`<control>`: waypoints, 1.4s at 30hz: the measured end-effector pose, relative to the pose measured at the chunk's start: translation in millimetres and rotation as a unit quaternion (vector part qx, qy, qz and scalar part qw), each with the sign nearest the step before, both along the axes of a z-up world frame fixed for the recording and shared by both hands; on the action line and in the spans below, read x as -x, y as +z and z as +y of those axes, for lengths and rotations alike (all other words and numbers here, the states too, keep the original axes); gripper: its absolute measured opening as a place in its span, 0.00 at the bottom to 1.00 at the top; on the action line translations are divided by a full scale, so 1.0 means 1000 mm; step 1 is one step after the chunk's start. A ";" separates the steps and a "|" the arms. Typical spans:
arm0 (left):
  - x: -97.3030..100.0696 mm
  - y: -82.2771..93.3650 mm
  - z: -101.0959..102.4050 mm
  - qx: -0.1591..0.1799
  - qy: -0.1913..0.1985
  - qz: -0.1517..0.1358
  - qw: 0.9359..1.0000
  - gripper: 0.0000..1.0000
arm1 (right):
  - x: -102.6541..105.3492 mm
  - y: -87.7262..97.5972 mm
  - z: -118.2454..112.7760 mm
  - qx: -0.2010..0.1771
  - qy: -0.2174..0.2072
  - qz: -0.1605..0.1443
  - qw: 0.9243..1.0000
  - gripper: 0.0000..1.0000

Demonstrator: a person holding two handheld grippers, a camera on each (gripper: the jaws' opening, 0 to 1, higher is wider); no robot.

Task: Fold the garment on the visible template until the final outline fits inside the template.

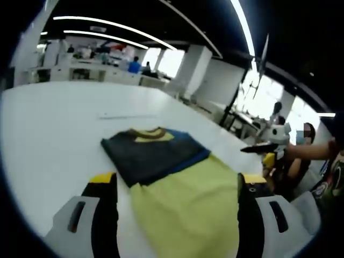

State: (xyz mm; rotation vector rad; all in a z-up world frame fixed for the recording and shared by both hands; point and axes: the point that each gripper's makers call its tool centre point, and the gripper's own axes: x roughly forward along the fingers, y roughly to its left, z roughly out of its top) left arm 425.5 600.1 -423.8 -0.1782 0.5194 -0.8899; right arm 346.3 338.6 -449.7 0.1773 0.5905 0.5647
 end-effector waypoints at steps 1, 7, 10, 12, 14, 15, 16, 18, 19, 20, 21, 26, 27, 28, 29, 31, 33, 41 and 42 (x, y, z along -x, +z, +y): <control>0.003 -0.001 0.003 -0.001 0.000 0.001 1.000 0.88 | 0.000 0.000 0.000 0.000 0.000 0.000 1.000 0.96; 0.020 -0.009 0.017 -0.005 0.008 0.014 1.000 0.88 | 0.006 -0.002 0.001 0.004 0.000 0.002 1.000 0.96; 0.029 -0.014 0.022 -0.008 0.009 0.021 1.000 0.87 | 0.008 -0.003 0.001 0.004 -0.002 0.003 1.000 0.95; 0.034 -0.018 0.026 -0.011 0.013 0.028 0.999 0.86 | 0.010 -0.003 0.001 0.005 -0.002 0.005 1.000 0.95; 0.038 -0.021 0.030 -0.007 0.021 0.037 0.999 0.84 | 0.011 -0.004 0.000 0.006 -0.004 0.006 1.000 0.94; 0.039 -0.021 0.031 -0.007 0.025 0.037 0.999 0.83 | 0.012 -0.003 0.000 0.005 -0.004 0.005 1.000 0.94; 0.040 -0.022 0.033 -0.006 0.028 0.037 0.999 0.83 | 0.012 -0.003 0.000 0.004 -0.006 0.005 1.000 0.93; 0.045 -0.026 0.034 -0.008 0.026 0.044 0.999 0.80 | 0.014 -0.003 -0.001 0.004 -0.006 0.005 1.000 0.93; 0.046 -0.027 0.035 -0.009 0.026 0.047 0.999 0.79 | 0.015 -0.003 -0.001 0.005 -0.007 0.006 1.000 0.93; 0.047 -0.027 0.035 -0.009 0.026 0.047 0.999 0.79 | 0.017 -0.003 -0.001 0.006 -0.006 0.006 1.000 0.93; 0.050 -0.028 0.035 -0.011 0.023 0.050 0.998 0.78 | 0.018 -0.003 -0.002 0.007 -0.006 0.006 1.000 0.93; 0.063 -0.037 0.043 -0.019 0.015 0.076 0.997 0.70 | 0.030 -0.007 -0.006 0.019 -0.001 0.013 1.000 0.91; 0.067 -0.041 0.045 -0.026 0.010 0.080 0.996 0.69 | 0.034 -0.011 -0.008 0.030 0.002 0.018 0.999 0.91; 0.069 -0.042 0.046 -0.028 0.009 0.081 0.996 0.69 | 0.037 -0.013 -0.009 0.030 0.001 0.020 0.999 0.91; 0.074 -0.046 0.048 -0.039 0.004 0.084 0.996 0.69 | 0.040 -0.014 -0.011 0.026 -0.003 0.022 0.999 0.91; 0.079 -0.051 0.050 -0.052 -0.002 0.086 0.995 0.69 | 0.046 -0.018 -0.015 0.027 -0.008 0.029 0.999 0.89; 0.083 -0.053 0.051 -0.053 -0.004 0.092 0.994 0.69 | 0.053 -0.022 -0.017 0.031 -0.009 0.036 0.999 0.88; 0.097 -0.062 0.057 -0.065 -0.016 0.112 0.991 0.63 | 0.071 -0.031 -0.023 0.034 -0.017 0.056 0.998 0.78; 0.098 -0.064 0.057 -0.067 -0.018 0.114 0.991 0.61 | 0.074 -0.032 -0.023 0.035 -0.015 0.060 0.997 0.75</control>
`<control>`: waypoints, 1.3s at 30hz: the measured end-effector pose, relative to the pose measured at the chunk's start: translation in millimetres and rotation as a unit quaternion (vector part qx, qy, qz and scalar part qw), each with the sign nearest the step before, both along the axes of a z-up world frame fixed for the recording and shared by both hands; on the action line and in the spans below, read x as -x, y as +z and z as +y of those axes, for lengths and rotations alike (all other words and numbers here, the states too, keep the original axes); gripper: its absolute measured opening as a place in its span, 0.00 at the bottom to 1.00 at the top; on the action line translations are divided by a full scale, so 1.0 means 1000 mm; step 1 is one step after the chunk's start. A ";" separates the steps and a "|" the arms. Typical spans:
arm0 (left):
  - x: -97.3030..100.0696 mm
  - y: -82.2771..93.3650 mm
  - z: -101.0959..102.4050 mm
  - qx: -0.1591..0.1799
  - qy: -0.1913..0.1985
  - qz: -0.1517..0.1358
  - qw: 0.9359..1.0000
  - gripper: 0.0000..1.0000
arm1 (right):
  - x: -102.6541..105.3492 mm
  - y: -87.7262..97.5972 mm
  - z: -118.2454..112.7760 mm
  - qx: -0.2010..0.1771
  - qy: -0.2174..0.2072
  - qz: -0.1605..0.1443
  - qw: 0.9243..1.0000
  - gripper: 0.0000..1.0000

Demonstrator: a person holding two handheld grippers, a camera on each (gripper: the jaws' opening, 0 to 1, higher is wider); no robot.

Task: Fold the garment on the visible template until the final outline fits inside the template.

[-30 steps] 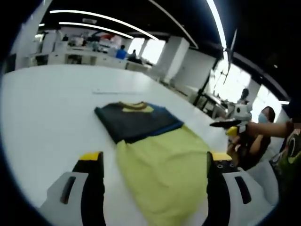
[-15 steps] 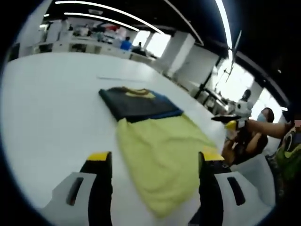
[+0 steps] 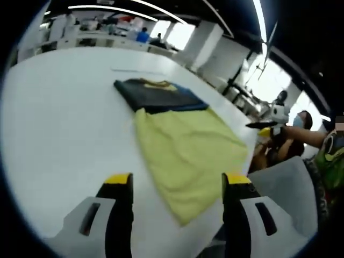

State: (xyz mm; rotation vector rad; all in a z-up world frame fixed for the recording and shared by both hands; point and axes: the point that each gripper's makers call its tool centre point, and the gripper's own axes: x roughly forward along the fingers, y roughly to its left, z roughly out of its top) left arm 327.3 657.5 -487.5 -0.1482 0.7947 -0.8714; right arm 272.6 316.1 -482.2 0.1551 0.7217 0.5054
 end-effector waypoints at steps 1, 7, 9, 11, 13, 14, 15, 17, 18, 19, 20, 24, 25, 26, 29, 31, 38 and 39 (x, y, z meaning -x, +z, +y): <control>0.001 -0.001 0.000 -0.001 -0.001 0.002 1.000 0.61 | 0.002 -0.002 0.001 0.001 0.002 0.004 1.000 0.71; 0.021 -0.016 -0.001 -0.001 -0.012 0.042 0.999 0.52 | 0.015 -0.014 0.006 -0.001 0.005 0.032 0.999 0.53; 0.025 -0.019 0.001 -0.005 -0.009 0.048 0.999 0.47 | 0.020 -0.019 0.006 0.003 0.004 0.040 0.999 0.47; 0.029 -0.024 0.002 -0.008 -0.008 0.053 0.999 0.46 | 0.025 -0.023 0.008 0.006 0.008 0.049 0.999 0.42; 0.034 -0.026 0.002 -0.010 -0.007 0.062 0.998 0.45 | 0.029 -0.027 0.008 0.015 0.013 0.055 0.998 0.39; 0.035 -0.027 0.003 -0.012 -0.008 0.063 0.998 0.44 | 0.030 -0.028 0.008 0.018 0.016 0.057 0.998 0.38; 0.037 -0.029 0.004 -0.018 -0.009 0.066 0.998 0.43 | 0.031 -0.030 0.008 0.020 0.016 0.060 0.998 0.36; 0.040 -0.032 0.003 -0.021 -0.012 0.074 0.997 0.40 | 0.031 -0.034 0.005 0.020 0.016 0.062 0.998 0.32; 0.041 -0.033 0.003 -0.020 -0.012 0.076 0.997 0.37 | 0.030 -0.035 0.004 0.019 0.015 0.065 0.998 0.32; 0.043 -0.034 0.002 -0.019 -0.013 0.084 0.996 0.35 | 0.030 -0.038 0.003 0.018 0.014 0.069 0.997 0.30; 0.046 -0.036 0.001 -0.015 -0.013 0.091 0.996 0.33 | 0.031 -0.041 0.002 0.020 0.016 0.073 0.997 0.29; 0.046 -0.038 -0.001 -0.012 -0.009 0.098 0.995 0.28 | 0.031 -0.048 0.000 0.022 0.019 0.079 0.996 0.23; 0.047 -0.038 -0.002 -0.012 -0.007 0.102 0.995 0.27 | 0.031 -0.048 -0.001 0.021 0.018 0.083 0.996 0.21; 0.048 -0.039 -0.003 -0.013 -0.011 0.104 0.994 0.26 | 0.032 -0.050 -0.001 0.022 0.018 0.085 0.996 0.20; 0.050 -0.040 -0.003 -0.015 -0.014 0.106 0.994 0.24 | 0.033 -0.052 0.000 0.020 0.020 0.089 0.996 0.18; 0.049 -0.041 -0.001 -0.016 -0.009 0.108 0.994 0.22 | 0.033 -0.053 0.001 0.017 0.018 0.090 0.996 0.14; 0.047 -0.049 0.004 -0.013 0.014 0.127 0.992 0.09 | 0.031 -0.056 0.000 0.012 0.005 0.093 0.996 0.05; 0.047 -0.049 0.004 -0.012 0.017 0.128 0.992 0.07 | 0.031 -0.057 -0.001 0.013 0.004 0.093 0.996 0.02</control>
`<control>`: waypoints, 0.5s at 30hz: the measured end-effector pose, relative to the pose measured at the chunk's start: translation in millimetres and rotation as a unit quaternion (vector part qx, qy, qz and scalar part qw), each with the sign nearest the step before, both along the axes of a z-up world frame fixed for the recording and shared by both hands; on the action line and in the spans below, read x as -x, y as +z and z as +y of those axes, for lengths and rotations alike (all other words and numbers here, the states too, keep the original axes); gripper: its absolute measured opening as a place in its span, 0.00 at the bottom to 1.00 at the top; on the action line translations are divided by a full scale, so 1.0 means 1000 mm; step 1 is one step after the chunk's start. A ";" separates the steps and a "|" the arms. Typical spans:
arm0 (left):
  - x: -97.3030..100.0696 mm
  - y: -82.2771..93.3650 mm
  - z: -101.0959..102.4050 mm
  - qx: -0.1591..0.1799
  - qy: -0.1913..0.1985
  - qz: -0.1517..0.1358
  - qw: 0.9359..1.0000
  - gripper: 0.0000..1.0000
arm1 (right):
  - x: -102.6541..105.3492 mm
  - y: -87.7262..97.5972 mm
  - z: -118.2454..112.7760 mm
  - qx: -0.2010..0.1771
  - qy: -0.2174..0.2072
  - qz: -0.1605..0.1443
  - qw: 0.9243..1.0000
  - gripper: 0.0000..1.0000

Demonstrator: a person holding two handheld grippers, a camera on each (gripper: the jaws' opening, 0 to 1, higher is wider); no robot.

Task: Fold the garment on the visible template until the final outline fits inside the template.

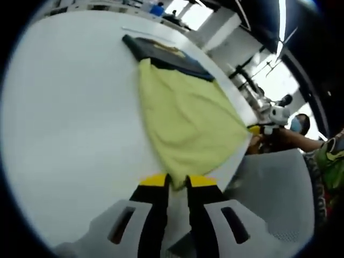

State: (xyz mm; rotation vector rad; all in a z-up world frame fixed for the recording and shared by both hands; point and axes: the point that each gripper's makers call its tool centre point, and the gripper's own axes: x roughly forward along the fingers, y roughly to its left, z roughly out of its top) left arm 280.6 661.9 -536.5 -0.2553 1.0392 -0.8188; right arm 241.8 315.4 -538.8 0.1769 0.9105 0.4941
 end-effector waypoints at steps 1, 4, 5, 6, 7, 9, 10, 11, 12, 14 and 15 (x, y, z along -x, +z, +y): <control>-0.001 0.000 0.000 -0.001 0.003 -0.001 1.000 0.06 | 0.000 -0.001 -0.001 0.000 -0.003 0.000 1.000 0.01; -0.001 -0.002 0.002 -0.003 0.011 0.005 1.000 0.01 | -0.002 -0.001 -0.003 -0.012 -0.020 0.007 1.000 0.00; -0.001 -0.003 0.001 -0.001 0.013 0.010 1.000 0.01 | -0.002 -0.001 -0.004 -0.011 -0.021 0.008 1.000 0.00; -0.001 -0.001 0.000 0.002 0.016 0.013 1.000 0.00 | -0.001 0.000 -0.003 -0.013 -0.019 0.006 1.000 0.00; -0.001 -0.001 0.000 0.003 0.016 0.012 1.000 0.00 | -0.001 0.002 -0.003 -0.016 -0.019 0.006 1.000 0.00; -0.001 0.005 -0.001 0.016 0.020 0.012 1.000 0.00 | 0.000 0.006 -0.003 -0.024 -0.018 0.007 1.000 0.00; 0.000 0.007 0.000 0.023 0.021 0.015 0.999 0.00 | 0.000 0.008 -0.004 -0.026 -0.020 0.007 0.999 0.00; 0.000 0.009 0.001 0.026 0.022 0.017 0.999 0.00 | 0.000 0.012 -0.004 -0.033 -0.023 0.008 0.999 0.00; 0.000 0.011 0.001 0.029 0.023 0.018 0.999 0.00 | 0.000 0.015 -0.005 -0.037 -0.028 0.009 0.999 0.00; 0.000 0.017 0.003 0.041 0.028 0.021 0.999 0.00 | 0.000 0.022 -0.004 -0.056 -0.033 0.015 0.998 0.00; -0.001 0.020 0.003 0.051 0.033 0.027 0.998 0.00 | 0.000 0.024 -0.004 -0.059 -0.035 0.016 0.998 0.00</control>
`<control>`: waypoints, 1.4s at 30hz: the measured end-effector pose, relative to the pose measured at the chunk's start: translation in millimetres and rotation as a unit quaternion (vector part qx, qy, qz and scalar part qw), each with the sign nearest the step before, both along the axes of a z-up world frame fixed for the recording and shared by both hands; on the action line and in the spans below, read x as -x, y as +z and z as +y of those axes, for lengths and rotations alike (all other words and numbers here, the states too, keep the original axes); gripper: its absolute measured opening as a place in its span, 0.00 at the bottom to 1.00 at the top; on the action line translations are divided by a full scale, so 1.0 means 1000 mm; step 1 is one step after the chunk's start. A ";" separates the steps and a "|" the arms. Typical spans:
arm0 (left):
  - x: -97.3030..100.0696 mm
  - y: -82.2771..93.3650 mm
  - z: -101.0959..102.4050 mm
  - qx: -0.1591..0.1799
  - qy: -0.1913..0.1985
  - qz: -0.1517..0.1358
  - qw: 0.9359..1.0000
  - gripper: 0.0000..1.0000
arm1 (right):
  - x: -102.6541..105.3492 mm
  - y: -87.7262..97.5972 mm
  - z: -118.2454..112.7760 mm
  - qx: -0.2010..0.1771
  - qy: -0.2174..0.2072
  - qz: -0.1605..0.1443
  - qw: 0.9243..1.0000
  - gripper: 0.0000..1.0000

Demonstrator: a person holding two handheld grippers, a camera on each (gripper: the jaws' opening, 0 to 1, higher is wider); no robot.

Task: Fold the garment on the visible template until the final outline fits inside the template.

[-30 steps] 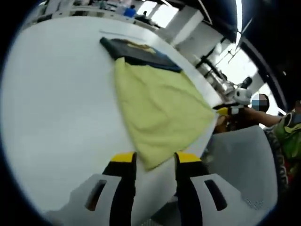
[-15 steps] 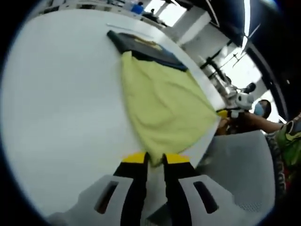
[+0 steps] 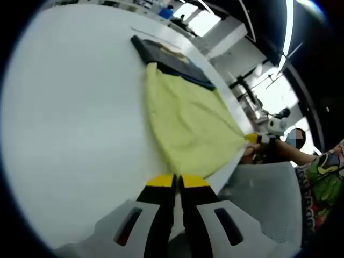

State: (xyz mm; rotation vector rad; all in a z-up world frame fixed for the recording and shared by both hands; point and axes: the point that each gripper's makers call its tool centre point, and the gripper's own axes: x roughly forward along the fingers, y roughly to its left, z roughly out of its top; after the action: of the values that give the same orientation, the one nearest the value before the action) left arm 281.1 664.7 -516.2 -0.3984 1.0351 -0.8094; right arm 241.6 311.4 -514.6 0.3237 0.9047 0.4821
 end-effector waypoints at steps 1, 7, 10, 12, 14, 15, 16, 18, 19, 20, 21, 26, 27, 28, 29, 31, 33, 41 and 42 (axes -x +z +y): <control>0.000 0.002 0.000 0.005 0.002 0.003 1.000 0.00 | 0.000 0.002 0.000 -0.001 0.000 -0.001 1.000 0.00; 0.010 0.011 -0.001 0.003 -0.020 0.010 1.000 0.00 | 0.008 0.014 0.003 -0.003 0.013 0.005 1.000 0.00; 0.019 0.011 -0.001 0.000 -0.033 0.020 0.999 0.00 | 0.013 0.012 0.001 -0.007 0.014 0.012 1.000 0.00; 0.029 0.012 -0.002 0.000 -0.049 0.030 0.998 0.00 | 0.019 0.013 0.000 -0.008 0.014 0.015 1.000 0.00; 0.037 0.013 -0.003 0.002 -0.057 0.043 0.997 0.00 | 0.025 0.015 -0.001 -0.010 0.013 0.019 1.000 0.00; 0.040 0.014 -0.003 0.003 -0.060 0.046 0.997 0.00 | 0.027 0.015 -0.001 -0.011 0.011 0.021 1.000 0.00; 0.043 0.013 -0.003 0.002 -0.062 0.052 0.997 0.00 | 0.029 0.015 -0.002 -0.011 0.010 0.022 1.000 0.00; 0.050 0.013 -0.003 0.004 -0.069 0.062 0.996 0.00 | 0.033 0.015 -0.003 -0.014 0.007 0.026 1.000 0.00; 0.052 0.013 -0.004 0.004 -0.071 0.066 0.995 0.00 | 0.036 0.015 -0.003 -0.014 0.007 0.028 0.999 0.00; 0.054 0.013 -0.004 0.005 -0.072 0.071 0.995 0.00 | 0.037 0.015 -0.003 -0.015 0.006 0.029 0.999 0.00; 0.057 0.013 -0.005 0.005 -0.073 0.075 0.994 0.00 | 0.039 0.015 -0.003 -0.016 0.006 0.032 0.999 0.00; 0.067 0.011 -0.006 0.002 -0.085 0.086 0.993 0.00 | 0.046 0.017 -0.006 -0.017 0.005 0.036 0.999 0.00; 0.069 0.011 -0.006 0.002 -0.088 0.087 0.992 0.00 | 0.046 0.017 -0.006 -0.018 0.004 0.037 0.999 0.00; 0.069 0.010 -0.006 0.002 -0.088 0.088 0.992 0.00 | 0.047 0.017 -0.006 -0.019 0.004 0.037 0.999 0.00; 0.069 0.009 -0.006 0.002 -0.087 0.092 0.992 0.00 | 0.047 0.017 -0.007 -0.021 0.002 0.039 0.999 0.00; 0.070 0.010 -0.007 0.003 -0.087 0.092 0.992 0.00 | 0.046 0.017 -0.006 -0.023 0.000 0.039 0.999 0.00; 0.068 0.013 -0.007 0.003 -0.089 0.089 0.992 0.00 | 0.045 0.019 -0.005 -0.027 -0.001 0.040 0.999 0.00; 0.051 0.030 -0.006 0.010 -0.085 0.072 0.994 0.00 | 0.037 0.026 -0.006 -0.039 0.003 0.046 0.998 0.00; 0.048 0.034 -0.008 0.012 -0.087 0.065 0.994 0.00 | 0.034 0.029 -0.006 -0.043 0.001 0.042 0.998 0.00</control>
State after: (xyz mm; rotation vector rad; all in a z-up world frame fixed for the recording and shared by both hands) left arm 233.0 657.1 -482.0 -0.3889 1.1949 -0.9616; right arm 207.7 305.5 -485.9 0.4238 0.9677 0.5129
